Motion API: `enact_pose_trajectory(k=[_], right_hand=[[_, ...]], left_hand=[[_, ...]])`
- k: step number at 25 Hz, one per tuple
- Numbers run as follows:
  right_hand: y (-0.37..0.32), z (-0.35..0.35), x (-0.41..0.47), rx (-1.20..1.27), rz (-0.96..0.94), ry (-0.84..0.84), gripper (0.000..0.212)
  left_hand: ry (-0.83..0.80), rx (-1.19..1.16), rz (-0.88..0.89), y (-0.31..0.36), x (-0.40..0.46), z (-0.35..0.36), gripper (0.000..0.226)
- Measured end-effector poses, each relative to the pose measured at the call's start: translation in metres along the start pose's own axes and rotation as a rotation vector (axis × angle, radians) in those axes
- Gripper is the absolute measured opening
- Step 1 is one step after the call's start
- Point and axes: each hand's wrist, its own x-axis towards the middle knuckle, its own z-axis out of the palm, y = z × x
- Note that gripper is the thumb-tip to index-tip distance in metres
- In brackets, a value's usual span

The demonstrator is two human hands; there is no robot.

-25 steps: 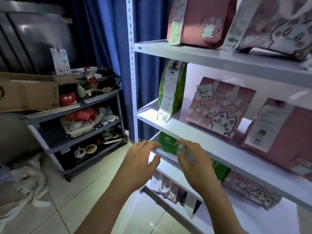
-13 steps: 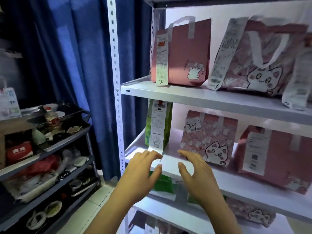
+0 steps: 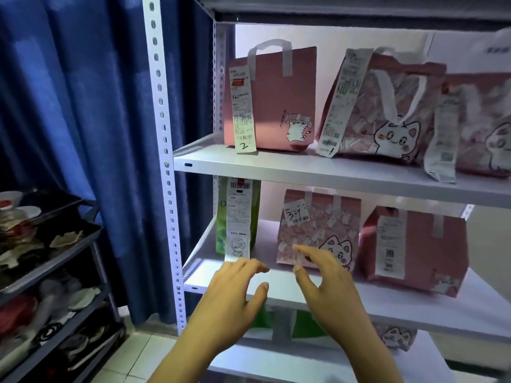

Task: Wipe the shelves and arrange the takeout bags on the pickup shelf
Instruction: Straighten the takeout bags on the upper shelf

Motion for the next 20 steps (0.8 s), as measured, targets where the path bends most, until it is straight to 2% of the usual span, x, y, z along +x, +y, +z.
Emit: enact_pose_trajectory(k=[3,12,20], right_hand=[[0.009,0.007,0.002,0.029,0.001,-0.03,0.035],[0.058,0.024,-0.032,0.09,0.185,-0.135,0.033],[0.114,-0.022,-0.097,-0.032,0.391,0.048,0.033]], left_hand=[[0.017,0.014,-0.026,-0.007,0.003,0.004,0.027],[-0.11,-0.007,-0.075,-0.016,0.003,0.051,0.022],[-0.273,-0.133,0.055,0.023,0.017,0.122,0.024]])
